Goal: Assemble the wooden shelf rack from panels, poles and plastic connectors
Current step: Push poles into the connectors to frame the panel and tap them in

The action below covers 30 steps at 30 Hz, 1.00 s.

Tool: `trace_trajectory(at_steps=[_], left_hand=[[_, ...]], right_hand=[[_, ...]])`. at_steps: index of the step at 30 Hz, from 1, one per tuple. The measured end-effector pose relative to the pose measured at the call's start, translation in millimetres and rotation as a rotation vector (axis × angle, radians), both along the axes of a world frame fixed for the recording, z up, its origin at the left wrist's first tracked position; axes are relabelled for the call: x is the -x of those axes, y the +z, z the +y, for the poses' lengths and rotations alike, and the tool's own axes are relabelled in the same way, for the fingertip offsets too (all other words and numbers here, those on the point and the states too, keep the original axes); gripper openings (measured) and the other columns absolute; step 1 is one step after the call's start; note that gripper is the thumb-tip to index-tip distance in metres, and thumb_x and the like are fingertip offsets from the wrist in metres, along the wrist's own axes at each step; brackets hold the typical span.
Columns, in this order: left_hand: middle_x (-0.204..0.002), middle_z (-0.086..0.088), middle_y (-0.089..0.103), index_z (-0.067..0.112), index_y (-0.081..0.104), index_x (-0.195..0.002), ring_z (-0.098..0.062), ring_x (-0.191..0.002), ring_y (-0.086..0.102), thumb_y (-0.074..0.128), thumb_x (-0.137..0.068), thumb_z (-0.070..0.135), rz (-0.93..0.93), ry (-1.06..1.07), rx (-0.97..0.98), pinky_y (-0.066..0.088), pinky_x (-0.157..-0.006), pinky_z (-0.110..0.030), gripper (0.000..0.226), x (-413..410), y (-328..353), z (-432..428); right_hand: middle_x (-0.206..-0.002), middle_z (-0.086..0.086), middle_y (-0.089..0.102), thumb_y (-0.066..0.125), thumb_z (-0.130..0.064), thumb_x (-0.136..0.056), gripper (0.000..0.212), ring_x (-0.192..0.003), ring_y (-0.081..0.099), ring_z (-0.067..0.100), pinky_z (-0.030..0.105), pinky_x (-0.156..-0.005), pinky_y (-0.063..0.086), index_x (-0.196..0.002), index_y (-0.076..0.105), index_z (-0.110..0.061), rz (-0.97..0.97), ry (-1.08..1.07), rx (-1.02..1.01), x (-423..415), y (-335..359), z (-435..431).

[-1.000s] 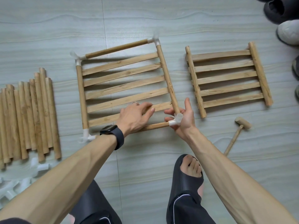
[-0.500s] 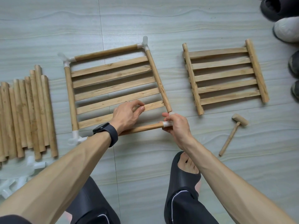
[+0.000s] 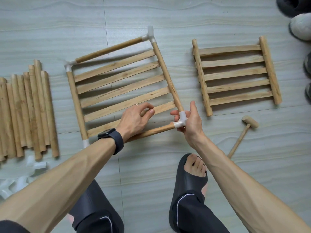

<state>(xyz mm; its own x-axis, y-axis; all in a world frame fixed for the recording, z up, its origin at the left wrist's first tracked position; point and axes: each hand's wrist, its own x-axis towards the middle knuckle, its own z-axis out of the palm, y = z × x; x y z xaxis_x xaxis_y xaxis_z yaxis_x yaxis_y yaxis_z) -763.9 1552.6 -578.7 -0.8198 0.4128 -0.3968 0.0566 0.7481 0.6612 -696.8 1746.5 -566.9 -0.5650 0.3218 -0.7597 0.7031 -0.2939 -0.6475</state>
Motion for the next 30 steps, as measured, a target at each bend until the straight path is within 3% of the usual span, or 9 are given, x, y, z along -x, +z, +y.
trace_trajectory(at_steps=[5, 9, 11, 13, 16, 19, 21, 26, 30], left_hand=[[-0.112, 0.005, 0.052, 0.025, 0.044, -0.133, -0.02, -0.102, 0.05, 0.043, -0.068, 0.096, 0.013, -0.194, 0.178, 0.038, -0.09, -0.043, 0.096, -17.3, -0.3, -0.1], [-0.123, -0.004, 0.049, 0.016, 0.036, -0.135, -0.026, -0.11, 0.049, 0.066, -0.064, 0.07, 0.143, -0.376, 0.373, 0.041, -0.09, -0.042, 0.094, -31.2, -9.4, -2.9], [-0.121, -0.005, 0.05, 0.015, 0.037, -0.133, -0.026, -0.103, 0.048, 0.068, -0.064, 0.058, 0.161, -0.356, 0.378, 0.043, -0.084, -0.041, 0.087, -31.5, -11.5, -5.2], [-0.12, -0.005, 0.052, 0.017, 0.039, -0.131, -0.026, -0.101, 0.048, 0.07, -0.063, 0.055, 0.177, -0.344, 0.367, 0.043, -0.08, -0.04, 0.084, -28.0, -9.2, -5.8], [-0.125, -0.005, 0.055, 0.017, 0.04, -0.133, -0.028, -0.105, 0.051, 0.072, -0.064, 0.055, 0.213, -0.39, 0.367, 0.045, -0.083, -0.042, 0.086, -21.2, -7.4, -7.0], [-0.133, -0.004, 0.055, 0.016, 0.038, -0.142, -0.028, -0.112, 0.053, 0.073, -0.065, 0.053, 0.249, -0.465, 0.363, 0.044, -0.089, -0.041, 0.092, -19.2, -6.5, -8.0], [-0.136, -0.004, 0.054, 0.015, 0.037, -0.146, -0.026, -0.116, 0.053, 0.073, -0.066, 0.049, 0.271, -0.489, 0.357, 0.043, -0.095, -0.039, 0.094, -21.0, -7.6, -8.3], [-0.138, -0.015, 0.054, 0.009, 0.036, -0.149, -0.032, -0.124, 0.052, 0.07, -0.071, 0.043, 0.351, -0.44, 0.491, 0.036, -0.111, -0.042, 0.092, -26.5, -11.7, -26.4], [-0.111, -0.01, 0.061, 0.011, 0.051, -0.123, -0.029, -0.096, 0.055, 0.064, -0.067, 0.043, 0.401, -0.458, 0.562, 0.042, -0.089, -0.038, 0.066, -20.6, -9.9, -49.0]], right_hand=[[-0.068, -0.001, 0.065, 0.017, -0.063, -0.105, 0.08, -0.06, 0.061, 0.017, 0.031, -0.059, 0.039, -0.094, 0.074, -0.008, -0.059, -0.005, 0.178, 9.7, 0.4, 3.2], [-0.079, 0.003, 0.073, 0.019, -0.061, -0.106, 0.076, -0.069, 0.068, 0.022, 0.034, -0.067, 0.048, -0.091, 0.075, -0.012, -0.158, 0.078, 0.053, 4.6, -2.1, -3.4], [-0.098, 0.006, 0.07, 0.024, -0.056, -0.107, 0.059, -0.086, 0.066, 0.026, 0.038, -0.079, 0.05, -0.096, 0.068, -0.019, -0.121, 0.212, -0.205, 3.1, -2.1, -9.6], [-0.121, 0.007, 0.059, 0.038, -0.052, -0.103, 0.043, -0.111, 0.056, 0.026, 0.039, -0.097, 0.044, -0.117, 0.061, -0.018, 0.108, 0.453, -0.737, -5.8, -1.6, -10.6], [-0.144, 0.017, 0.048, 0.061, -0.035, -0.084, 0.069, -0.133, 0.044, 0.03, 0.041, -0.113, 0.037, -0.142, 0.048, -0.001, 0.502, 0.907, -1.193, -19.0, 5.4, -24.3], [-0.167, 0.019, 0.014, 0.065, -0.033, -0.08, 0.1, -0.156, 0.009, 0.033, 0.048, -0.127, 0.006, -0.159, 0.014, 0.001, 0.191, 1.47, -1.2, -21.1, 1.3, -52.6], [-0.167, 0.022, 0.011, 0.064, -0.033, -0.087, 0.101, -0.155, 0.008, 0.036, 0.05, -0.127, 0.0, -0.158, 0.002, 0.003, 0.016, 1.565, -1.23, -14.7, -4.0, -62.6], [-0.124, 0.02, 0.051, 0.034, -0.013, -0.092, 0.048, -0.11, 0.048, 0.037, 0.046, -0.107, 0.035, -0.137, 0.037, 0.005, 0.126, 1.501, -1.36, 3.4, -6.3, -72.2], [-0.107, 0.019, 0.057, 0.035, -0.014, -0.083, 0.044, -0.092, 0.053, 0.035, 0.043, -0.086, 0.044, -0.122, 0.047, 0.002, 0.231, 1.546, -1.375, 7.1, -3.7, -73.6]])
